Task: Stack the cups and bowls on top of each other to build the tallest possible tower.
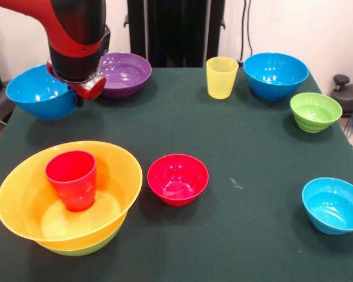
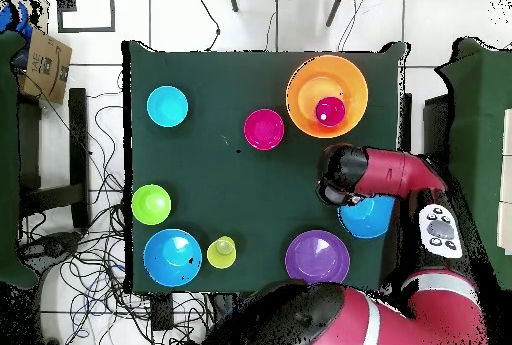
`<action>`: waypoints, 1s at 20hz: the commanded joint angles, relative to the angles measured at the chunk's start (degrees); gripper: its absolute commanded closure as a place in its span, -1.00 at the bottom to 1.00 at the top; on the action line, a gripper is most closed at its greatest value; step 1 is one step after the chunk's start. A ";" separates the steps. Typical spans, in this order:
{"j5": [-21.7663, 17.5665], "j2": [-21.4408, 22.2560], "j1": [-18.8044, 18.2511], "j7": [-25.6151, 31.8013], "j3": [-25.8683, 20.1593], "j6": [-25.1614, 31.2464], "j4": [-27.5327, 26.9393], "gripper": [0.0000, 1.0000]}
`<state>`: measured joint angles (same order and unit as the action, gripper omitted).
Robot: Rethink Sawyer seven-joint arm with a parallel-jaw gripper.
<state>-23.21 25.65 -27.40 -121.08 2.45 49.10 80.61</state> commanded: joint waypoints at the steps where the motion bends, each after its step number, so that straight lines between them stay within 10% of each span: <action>1: -6.77 1.02 2.12 15.80 -2.84 9.12 -7.43 1.00; 20: -10.64 1.15 3.84 21.70 -5.43 19.48 -16.67 1.00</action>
<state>-29.49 28.06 -25.62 -116.29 2.33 61.71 69.60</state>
